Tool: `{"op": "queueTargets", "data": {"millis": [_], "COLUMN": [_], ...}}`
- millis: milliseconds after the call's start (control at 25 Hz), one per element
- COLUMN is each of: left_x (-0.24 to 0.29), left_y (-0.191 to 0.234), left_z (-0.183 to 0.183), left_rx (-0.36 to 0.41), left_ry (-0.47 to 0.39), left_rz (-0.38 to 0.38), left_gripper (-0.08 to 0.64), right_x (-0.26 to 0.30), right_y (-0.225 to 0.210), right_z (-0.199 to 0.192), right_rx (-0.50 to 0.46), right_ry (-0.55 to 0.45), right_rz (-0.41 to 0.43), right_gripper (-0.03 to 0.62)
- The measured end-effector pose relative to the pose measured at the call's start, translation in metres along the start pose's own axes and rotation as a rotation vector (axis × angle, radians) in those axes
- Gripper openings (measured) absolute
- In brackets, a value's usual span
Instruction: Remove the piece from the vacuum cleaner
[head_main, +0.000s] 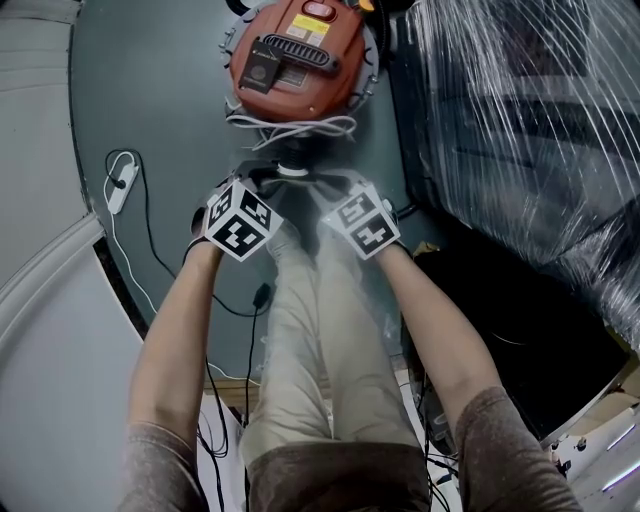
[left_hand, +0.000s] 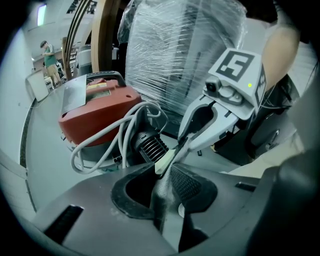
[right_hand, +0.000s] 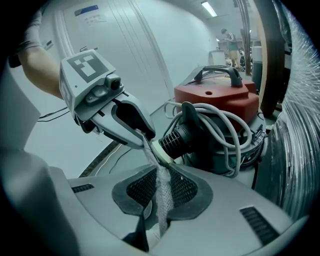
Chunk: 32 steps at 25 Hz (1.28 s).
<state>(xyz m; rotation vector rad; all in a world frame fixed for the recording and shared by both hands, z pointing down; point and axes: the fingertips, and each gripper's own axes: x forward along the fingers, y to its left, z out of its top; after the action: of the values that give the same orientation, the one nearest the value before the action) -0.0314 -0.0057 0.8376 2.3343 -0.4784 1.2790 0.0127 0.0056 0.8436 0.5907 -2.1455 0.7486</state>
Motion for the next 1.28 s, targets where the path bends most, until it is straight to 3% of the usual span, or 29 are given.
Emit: {"op": "queueTargets", "data": {"millis": [200, 560, 720, 960, 1280], "left_x": [-0.001, -0.003, -0.015, -0.059, -0.151], "left_y": [-0.006, -0.036, -0.049, -0.06, -0.069], "left_z": [-0.004, -0.017, -0.011, 0.03, 0.108], "left_rx": [-0.031, -0.019, -0.015, -0.028, -0.073], "left_ry": [0.002, 0.011, 0.012, -0.016, -0.093], "left_rz": [0.002, -0.042, -0.064, -0.056, -0.033], "left_gripper": [0.091, 0.063, 0.055, 0.056, 0.058], "right_x": [-0.001, -0.012, -0.028, -0.081, -0.177], "right_y": [0.002, 0.018, 0.025, 0.031, 0.038], "right_z": [-0.002, -0.021, -0.02, 0.012, 0.084], "right_rx": [0.001, -0.059, -0.026, -0.036, -0.041], "right_ry": [0.019, 0.055, 0.065, 0.058, -0.016], "right_rz": [0.009, 0.034, 0.041, 0.039, 0.046], "right_gripper": [0.051, 0.037, 0.035, 0.034, 0.037]}}
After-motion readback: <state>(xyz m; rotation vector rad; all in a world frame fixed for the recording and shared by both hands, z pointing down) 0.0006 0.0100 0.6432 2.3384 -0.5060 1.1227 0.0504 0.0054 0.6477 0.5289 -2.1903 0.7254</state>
